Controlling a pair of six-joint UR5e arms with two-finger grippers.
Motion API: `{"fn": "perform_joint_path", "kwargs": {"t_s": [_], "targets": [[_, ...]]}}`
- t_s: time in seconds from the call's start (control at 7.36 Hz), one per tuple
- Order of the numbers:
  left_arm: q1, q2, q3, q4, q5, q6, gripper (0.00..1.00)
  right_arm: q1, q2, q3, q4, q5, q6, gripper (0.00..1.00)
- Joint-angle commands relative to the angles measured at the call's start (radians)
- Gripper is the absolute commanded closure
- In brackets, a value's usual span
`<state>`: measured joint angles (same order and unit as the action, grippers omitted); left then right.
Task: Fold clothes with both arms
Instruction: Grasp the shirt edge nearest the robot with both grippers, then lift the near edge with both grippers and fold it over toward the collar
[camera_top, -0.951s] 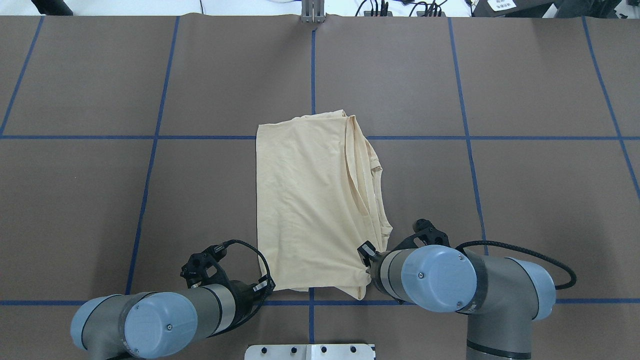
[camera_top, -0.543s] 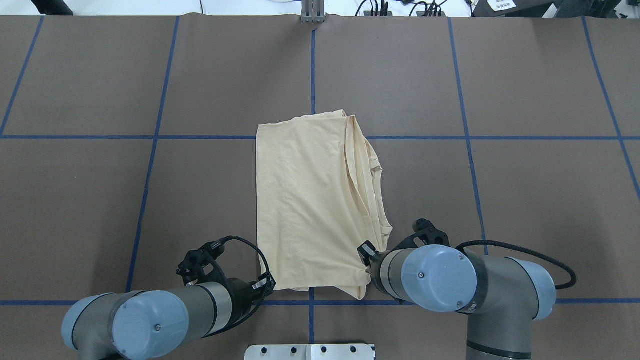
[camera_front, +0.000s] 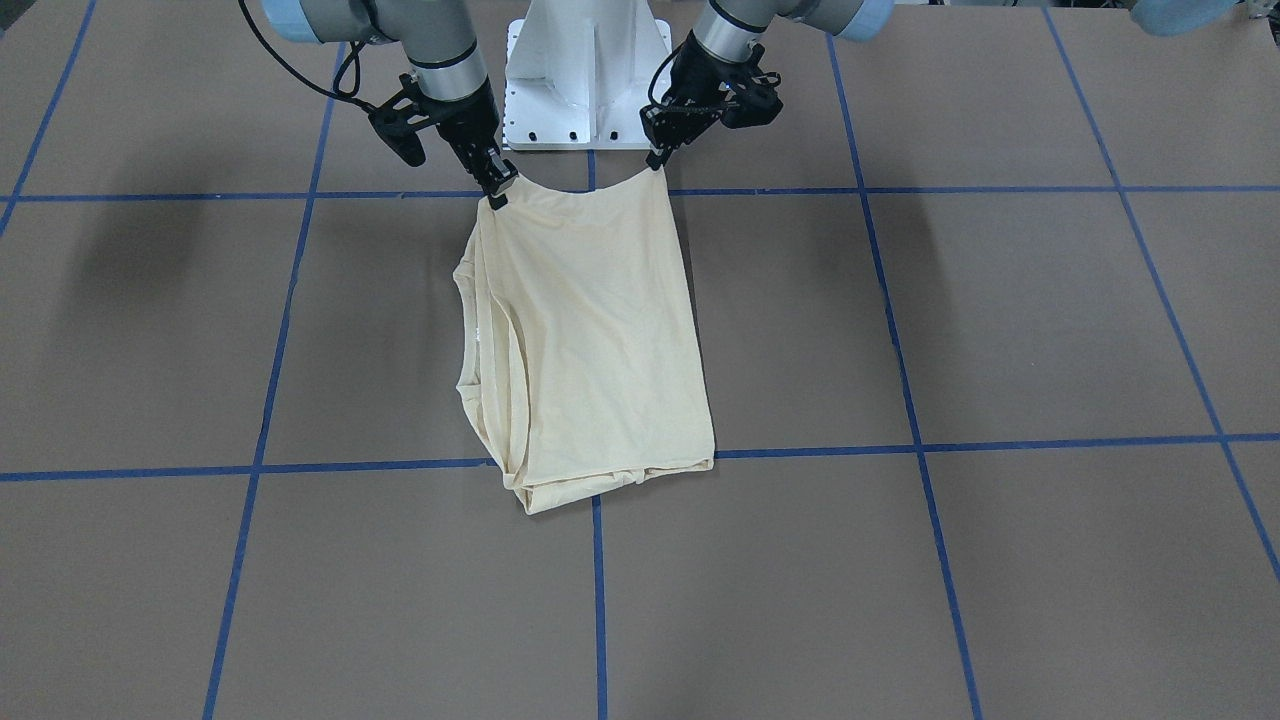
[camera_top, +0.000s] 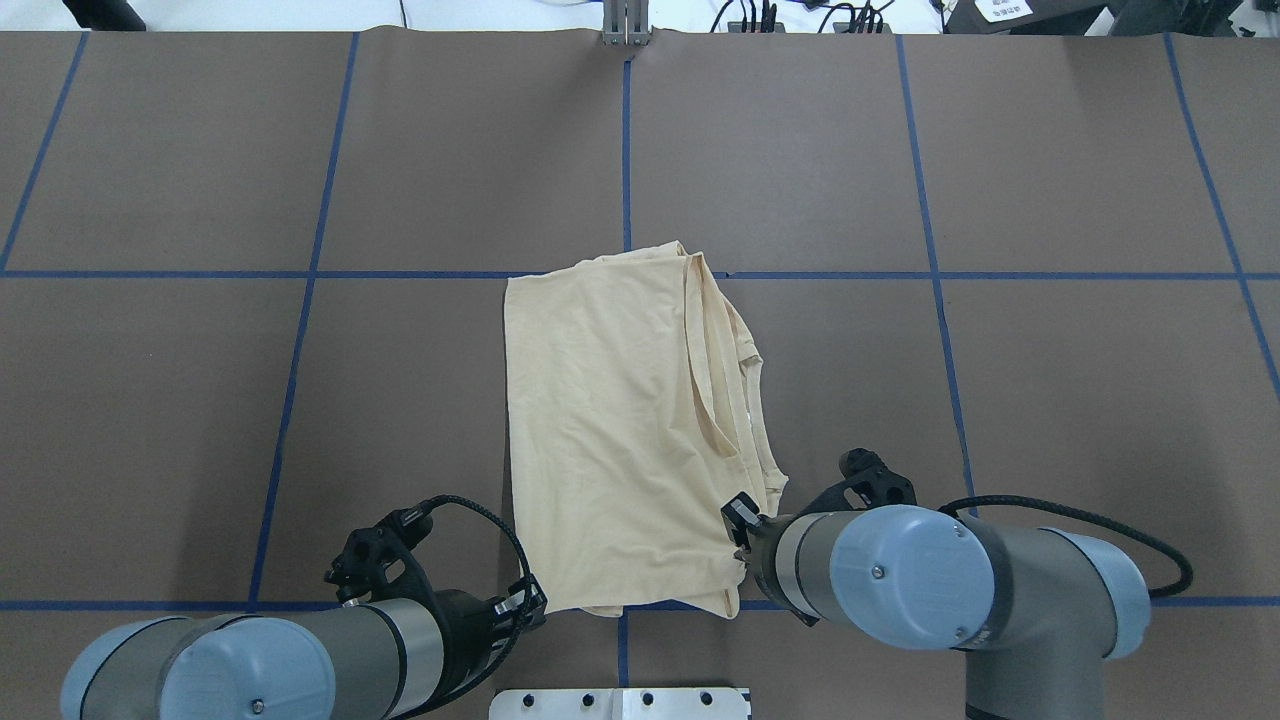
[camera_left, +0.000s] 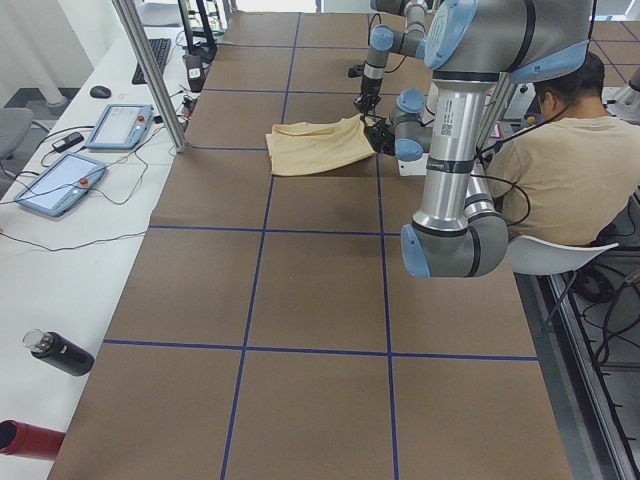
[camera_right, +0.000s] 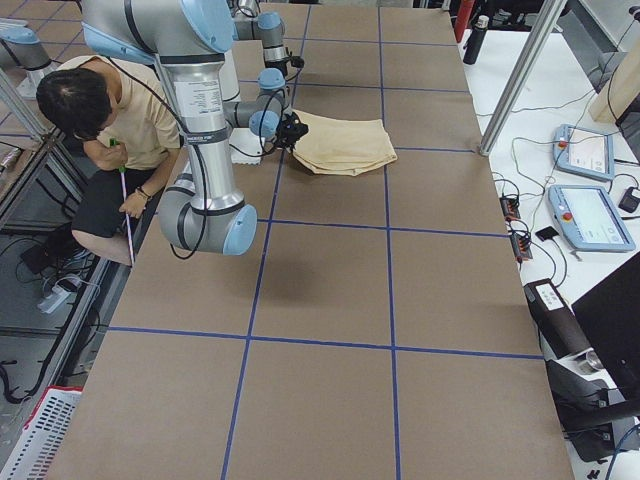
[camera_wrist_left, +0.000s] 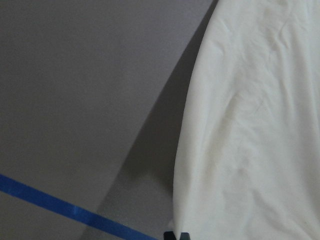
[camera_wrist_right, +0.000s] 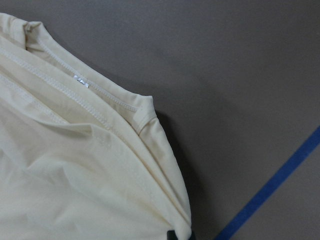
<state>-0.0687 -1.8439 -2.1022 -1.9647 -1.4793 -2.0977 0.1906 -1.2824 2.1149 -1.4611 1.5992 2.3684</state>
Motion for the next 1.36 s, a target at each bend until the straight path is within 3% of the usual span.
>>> {"fn": "perform_joint_path", "kwargs": {"t_s": [0.0,0.14,0.27,0.41,0.54,0.68,0.95,1.22], "targets": [[0.009,0.008,-0.088,0.064,-0.01,-0.022,1.0,-0.016,-0.043,0.108,-0.001,0.005,0.028,1.0],[-0.015,0.005,-0.099,0.075,-0.041,0.004,1.0,0.009,-0.02,0.08,-0.002,0.007,0.017,1.0],[-0.102,-0.006,-0.084,0.075,-0.064,0.11,1.0,0.12,0.067,-0.011,-0.002,0.055,-0.016,1.0],[-0.214,-0.015,-0.059,0.073,-0.105,0.198,1.0,0.226,0.133,-0.124,0.007,0.164,-0.097,1.0],[-0.302,-0.056,0.038,0.058,-0.174,0.262,1.0,0.293,0.184,-0.212,0.01,0.18,-0.163,1.0],[-0.366,-0.125,0.124,0.055,-0.183,0.309,1.0,0.338,0.227,-0.289,0.012,0.189,-0.211,1.0],[-0.445,-0.178,0.262,-0.018,-0.184,0.353,1.0,0.412,0.331,-0.444,0.012,0.251,-0.27,1.0],[-0.491,-0.209,0.374,-0.094,-0.197,0.384,1.0,0.443,0.45,-0.614,0.037,0.257,-0.293,1.0]]}}
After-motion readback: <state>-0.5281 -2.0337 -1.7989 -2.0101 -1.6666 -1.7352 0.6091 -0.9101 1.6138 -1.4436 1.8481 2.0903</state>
